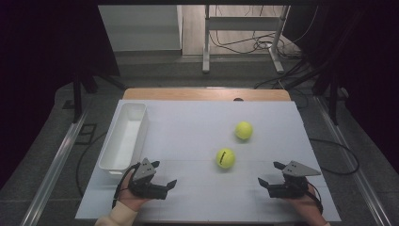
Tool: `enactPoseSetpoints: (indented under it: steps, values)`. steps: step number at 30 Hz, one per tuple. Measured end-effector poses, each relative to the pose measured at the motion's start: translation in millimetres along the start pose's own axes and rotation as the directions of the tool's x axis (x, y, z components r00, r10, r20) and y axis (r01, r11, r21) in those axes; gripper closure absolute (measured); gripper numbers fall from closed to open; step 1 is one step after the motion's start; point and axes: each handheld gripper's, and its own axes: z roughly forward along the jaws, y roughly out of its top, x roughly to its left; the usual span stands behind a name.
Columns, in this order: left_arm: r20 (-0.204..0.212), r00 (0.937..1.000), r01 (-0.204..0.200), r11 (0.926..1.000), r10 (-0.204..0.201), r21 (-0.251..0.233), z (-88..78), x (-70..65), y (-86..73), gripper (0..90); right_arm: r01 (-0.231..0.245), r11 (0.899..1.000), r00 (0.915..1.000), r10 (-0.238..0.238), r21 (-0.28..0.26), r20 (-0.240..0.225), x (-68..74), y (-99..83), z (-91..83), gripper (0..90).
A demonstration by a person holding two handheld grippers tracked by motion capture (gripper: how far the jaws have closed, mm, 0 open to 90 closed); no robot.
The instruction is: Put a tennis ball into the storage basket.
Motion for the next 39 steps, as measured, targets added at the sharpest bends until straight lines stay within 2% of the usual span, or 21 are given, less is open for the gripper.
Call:
enactPoseSetpoints:
  steps: [14, 27, 39]
  values:
    - [0.001, 0.9997, 0.025, 0.9996, -0.025, -0.014, 0.7, -6.4, 16.1, 6.6, -0.012, 1.000, 0.9998, 0.012, -0.009, -0.016, -1.0, 0.3, -0.2, 12.6]
    - [0.005, 1.0000, 0.001, 0.9998, -0.001, -0.021, 2.4, -9.1, 30.5, 6.6, -0.015, 1.000, 0.9999, 0.015, -0.007, -0.009, -0.7, 0.4, 0.2, 12.6]
    - [0.042, 0.9991, -0.008, 0.9998, 0.009, -0.019, 10.9, -12.1, 43.5, 6.7, -0.010, 1.000, 1.0000, 0.010, -0.001, -0.001, -0.1, 0.2, 0.4, 12.6]
